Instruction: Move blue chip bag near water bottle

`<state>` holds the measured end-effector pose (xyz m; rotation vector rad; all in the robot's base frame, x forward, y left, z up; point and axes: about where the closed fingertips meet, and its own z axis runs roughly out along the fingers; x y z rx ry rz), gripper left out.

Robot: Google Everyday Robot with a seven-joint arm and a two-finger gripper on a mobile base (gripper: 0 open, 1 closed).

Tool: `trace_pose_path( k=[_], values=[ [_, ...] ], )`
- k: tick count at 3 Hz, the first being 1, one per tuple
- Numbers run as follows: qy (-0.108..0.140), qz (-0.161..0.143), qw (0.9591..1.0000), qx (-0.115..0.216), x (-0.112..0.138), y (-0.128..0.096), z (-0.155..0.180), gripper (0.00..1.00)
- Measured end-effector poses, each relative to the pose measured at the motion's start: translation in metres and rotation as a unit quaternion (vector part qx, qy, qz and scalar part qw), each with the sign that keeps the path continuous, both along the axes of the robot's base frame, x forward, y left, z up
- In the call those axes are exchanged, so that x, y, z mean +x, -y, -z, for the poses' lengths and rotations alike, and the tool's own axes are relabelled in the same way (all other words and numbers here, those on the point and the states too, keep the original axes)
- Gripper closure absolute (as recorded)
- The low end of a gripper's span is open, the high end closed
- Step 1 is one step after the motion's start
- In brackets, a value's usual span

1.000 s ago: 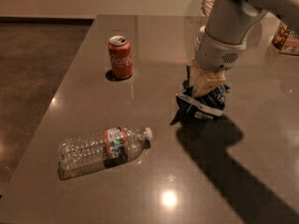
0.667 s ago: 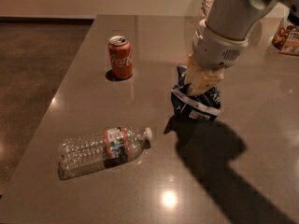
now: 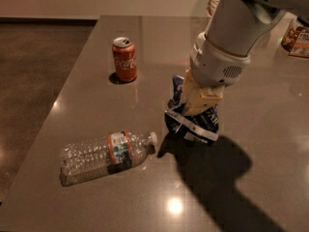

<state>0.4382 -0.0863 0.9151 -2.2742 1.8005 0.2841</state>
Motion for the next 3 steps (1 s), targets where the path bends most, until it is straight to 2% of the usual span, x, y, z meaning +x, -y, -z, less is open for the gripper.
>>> trace_pose_path(
  k=[1, 3],
  values=[
    [-0.015, -0.011, 0.9998, 0.007, -0.018, -0.003, 0.007, 0.98],
    [-0.033, -0.019, 0.9993, 0.007, -0.035, -0.001, 0.018, 0.51]
  ],
)
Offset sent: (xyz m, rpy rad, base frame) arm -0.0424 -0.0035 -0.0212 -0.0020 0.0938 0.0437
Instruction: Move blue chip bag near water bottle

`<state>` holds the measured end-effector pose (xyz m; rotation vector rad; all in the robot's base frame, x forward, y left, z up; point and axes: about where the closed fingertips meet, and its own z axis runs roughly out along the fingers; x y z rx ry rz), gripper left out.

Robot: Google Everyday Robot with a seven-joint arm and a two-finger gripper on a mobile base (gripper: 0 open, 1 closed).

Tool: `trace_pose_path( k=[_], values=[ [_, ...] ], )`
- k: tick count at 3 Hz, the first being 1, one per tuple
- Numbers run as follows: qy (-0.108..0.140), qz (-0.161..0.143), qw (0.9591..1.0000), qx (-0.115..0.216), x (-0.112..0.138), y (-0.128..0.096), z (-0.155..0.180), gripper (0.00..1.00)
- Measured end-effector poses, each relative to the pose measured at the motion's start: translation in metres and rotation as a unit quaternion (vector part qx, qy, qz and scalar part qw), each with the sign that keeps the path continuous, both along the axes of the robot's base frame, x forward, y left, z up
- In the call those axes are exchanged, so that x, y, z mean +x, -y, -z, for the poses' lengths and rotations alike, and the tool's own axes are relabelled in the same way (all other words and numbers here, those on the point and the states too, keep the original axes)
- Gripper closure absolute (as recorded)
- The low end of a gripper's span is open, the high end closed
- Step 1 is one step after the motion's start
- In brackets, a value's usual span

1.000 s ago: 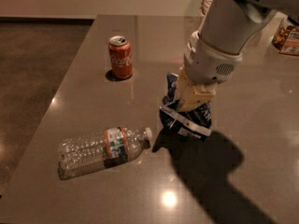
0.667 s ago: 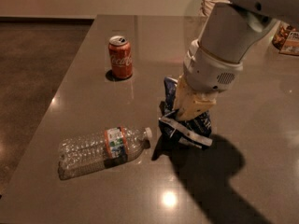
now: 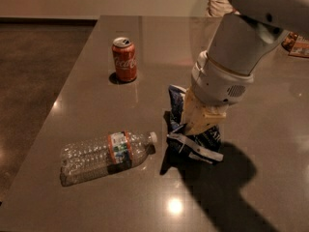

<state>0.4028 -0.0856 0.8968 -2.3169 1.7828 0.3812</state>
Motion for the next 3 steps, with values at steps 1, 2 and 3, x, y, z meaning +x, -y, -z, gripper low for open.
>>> trace_pose_path(
  k=[1, 2, 3],
  values=[
    [-0.008, -0.007, 0.9999, 0.003, -0.0085, -0.0001, 0.0029, 0.28],
    [-0.002, -0.006, 1.0000, 0.006, -0.0061, -0.0028, 0.0035, 0.00],
    [-0.001, -0.006, 1.0000, 0.006, -0.0056, -0.0033, 0.0035, 0.00]
  ],
)
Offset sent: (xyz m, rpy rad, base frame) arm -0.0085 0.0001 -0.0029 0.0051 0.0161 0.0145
